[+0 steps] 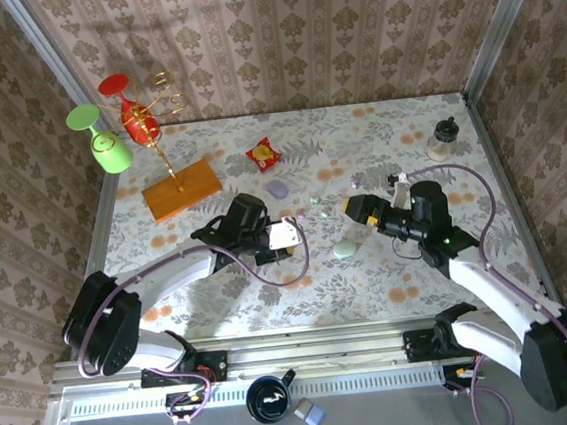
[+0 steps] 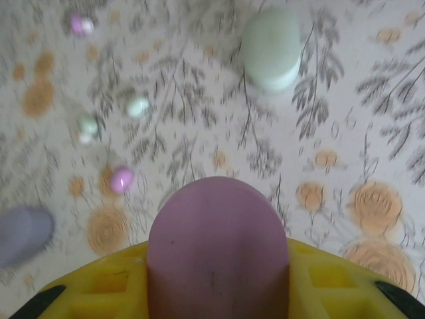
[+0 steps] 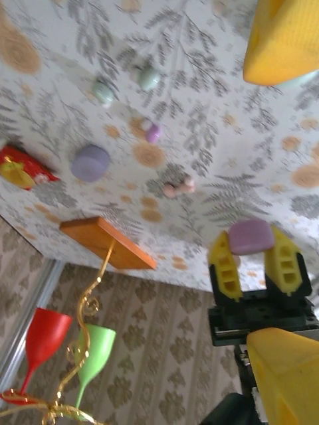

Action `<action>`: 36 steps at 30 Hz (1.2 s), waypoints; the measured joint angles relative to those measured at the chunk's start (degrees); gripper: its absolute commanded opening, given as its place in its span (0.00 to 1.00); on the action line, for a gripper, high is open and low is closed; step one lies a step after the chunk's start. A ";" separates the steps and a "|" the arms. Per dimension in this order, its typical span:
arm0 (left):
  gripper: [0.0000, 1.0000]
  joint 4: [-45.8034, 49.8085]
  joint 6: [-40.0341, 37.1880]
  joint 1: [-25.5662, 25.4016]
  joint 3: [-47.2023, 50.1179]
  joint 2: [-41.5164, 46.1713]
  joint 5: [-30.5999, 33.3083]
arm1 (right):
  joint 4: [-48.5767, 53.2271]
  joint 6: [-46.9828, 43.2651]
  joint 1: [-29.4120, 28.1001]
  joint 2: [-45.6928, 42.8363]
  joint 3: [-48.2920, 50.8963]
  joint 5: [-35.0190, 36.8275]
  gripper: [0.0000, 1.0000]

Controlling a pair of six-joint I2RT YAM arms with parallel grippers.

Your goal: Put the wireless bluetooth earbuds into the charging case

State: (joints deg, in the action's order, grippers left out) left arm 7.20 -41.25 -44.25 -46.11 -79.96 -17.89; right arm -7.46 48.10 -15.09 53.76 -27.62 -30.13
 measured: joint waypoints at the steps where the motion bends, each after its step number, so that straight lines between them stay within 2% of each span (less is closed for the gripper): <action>1: 0.33 -1.05 -0.02 -0.94 0.17 0.59 -0.39 | 0.48 0.55 -0.66 -1.73 1.11 -0.83 0.89; 6: 0.34 -4.76 0.00 -4.31 0.90 2.47 -2.27 | 0.44 3.89 -3.65 -6.91 5.81 -3.85 0.81; 11: 0.34 -6.03 -0.04 -5.05 0.90 2.56 -3.74 | -0.98 6.25 -7.32 -6.60 6.93 -4.20 0.75; 16: 0.34 -6.43 -0.46 -5.70 0.74 2.32 -4.72 | -5.57 7.39 -11.45 -1.68 6.75 -4.20 0.71; 25: 0.34 -8.11 -0.57 -6.69 0.72 2.29 -6.21 | -10.95 8.41 -14.84 6.95 3.50 -4.31 0.59; 36: 0.35 -9.05 -0.57 -6.78 0.72 1.97 -6.95 | -12.96 8.85 -16.09 11.30 1.03 -4.55 0.36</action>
State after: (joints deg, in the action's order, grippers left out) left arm -1.85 -41.82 -51.03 -45.39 -78.00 -24.84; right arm -20.43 56.95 -31.18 65.06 -26.59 -34.68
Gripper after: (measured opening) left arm 0.377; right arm 0.393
